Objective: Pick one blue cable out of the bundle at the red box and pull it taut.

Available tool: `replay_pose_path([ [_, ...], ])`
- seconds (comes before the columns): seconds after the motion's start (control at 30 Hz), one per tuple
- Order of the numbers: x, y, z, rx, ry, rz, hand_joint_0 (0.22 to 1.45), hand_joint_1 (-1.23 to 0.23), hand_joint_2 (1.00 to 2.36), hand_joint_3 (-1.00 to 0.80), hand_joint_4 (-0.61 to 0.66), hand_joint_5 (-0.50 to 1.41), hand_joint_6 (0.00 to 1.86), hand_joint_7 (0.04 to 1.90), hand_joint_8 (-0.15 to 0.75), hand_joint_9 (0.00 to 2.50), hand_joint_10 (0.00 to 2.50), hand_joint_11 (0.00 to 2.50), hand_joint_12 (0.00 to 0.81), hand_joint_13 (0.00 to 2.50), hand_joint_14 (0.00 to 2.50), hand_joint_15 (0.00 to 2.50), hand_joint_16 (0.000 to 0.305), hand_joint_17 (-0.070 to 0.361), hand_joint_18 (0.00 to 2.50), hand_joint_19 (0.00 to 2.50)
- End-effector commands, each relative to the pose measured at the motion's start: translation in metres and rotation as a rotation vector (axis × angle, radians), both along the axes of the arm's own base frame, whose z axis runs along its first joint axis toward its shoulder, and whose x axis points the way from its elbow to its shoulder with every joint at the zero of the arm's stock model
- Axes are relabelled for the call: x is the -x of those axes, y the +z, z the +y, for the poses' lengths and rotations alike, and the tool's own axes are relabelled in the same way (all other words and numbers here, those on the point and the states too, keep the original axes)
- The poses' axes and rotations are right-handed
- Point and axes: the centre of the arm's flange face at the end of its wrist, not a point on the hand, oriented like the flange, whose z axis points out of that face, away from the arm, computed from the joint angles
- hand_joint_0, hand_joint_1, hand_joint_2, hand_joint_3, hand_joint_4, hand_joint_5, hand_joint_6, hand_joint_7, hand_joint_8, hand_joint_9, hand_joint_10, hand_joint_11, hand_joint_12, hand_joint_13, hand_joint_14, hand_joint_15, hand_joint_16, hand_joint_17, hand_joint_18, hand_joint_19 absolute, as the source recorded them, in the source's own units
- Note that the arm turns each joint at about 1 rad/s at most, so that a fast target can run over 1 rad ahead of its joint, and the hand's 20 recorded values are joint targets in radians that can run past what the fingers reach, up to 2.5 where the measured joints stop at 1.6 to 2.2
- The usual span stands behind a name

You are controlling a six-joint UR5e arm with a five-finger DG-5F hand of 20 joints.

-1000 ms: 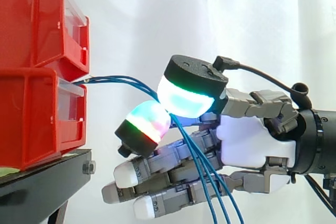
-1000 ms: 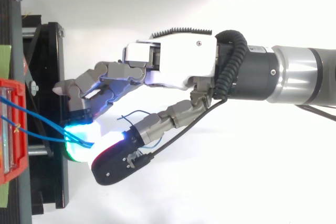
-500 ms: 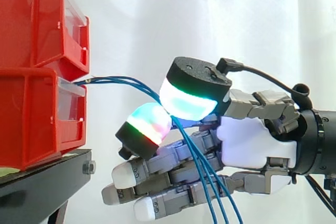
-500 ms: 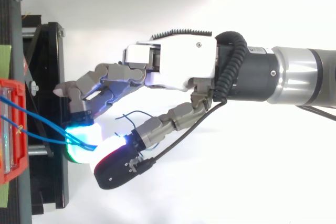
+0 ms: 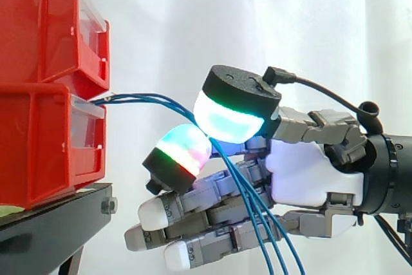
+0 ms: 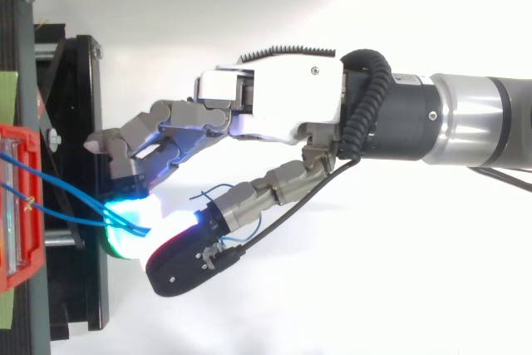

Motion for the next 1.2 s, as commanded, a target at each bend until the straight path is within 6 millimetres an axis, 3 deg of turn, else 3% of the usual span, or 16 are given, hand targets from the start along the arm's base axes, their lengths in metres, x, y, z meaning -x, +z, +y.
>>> replay_pose_path([
  [0.0,0.0000,-0.0001,0.0006,-0.001,0.001,0.001,0.57,-0.63,1.02,-0.22,0.07,-0.09,0.83,1.13,0.273,0.79,0.00,0.17,0.373,0.35,0.00,0.00,0.056,0.126,0.43,0.19],
  [0.2,0.0001,-0.0001,-0.0006,-0.001,0.000,0.001,0.58,-0.59,1.01,-0.22,0.06,-0.07,0.82,1.12,0.281,0.82,0.00,0.16,0.387,0.37,0.00,0.00,0.059,0.133,0.45,0.18],
  [0.5,-0.0002,0.0002,0.0006,0.003,0.001,-0.002,0.60,-0.83,1.02,-0.10,0.12,-0.12,0.85,1.10,0.296,0.72,0.01,0.21,0.391,0.34,0.00,0.00,0.060,0.135,0.43,0.15],
  [0.73,-0.0001,0.0000,0.0005,0.004,-0.001,0.000,0.66,-0.93,1.02,-0.13,0.04,-0.16,0.88,1.09,0.267,0.63,0.01,0.21,0.364,0.27,0.00,0.00,0.056,0.125,0.36,0.12],
  [0.83,0.0000,-0.0001,0.0005,0.005,-0.001,0.001,0.67,-0.93,1.02,-0.18,0.07,-0.16,0.88,1.05,0.258,0.62,0.01,0.21,0.365,0.26,0.00,0.00,0.056,0.125,0.35,0.12],
  [0.97,-0.0001,0.0000,0.0005,0.004,-0.001,0.000,0.61,-0.83,1.01,-0.31,0.11,-0.12,0.85,1.14,0.251,0.67,0.01,0.19,0.359,0.27,0.00,0.00,0.055,0.125,0.35,0.16],
  [1.17,-0.0002,0.0002,0.0005,0.004,-0.001,-0.002,0.59,-0.76,1.01,-0.30,0.09,-0.09,0.84,1.17,0.253,0.74,0.00,0.17,0.358,0.31,0.00,0.00,0.054,0.122,0.37,0.16],
])
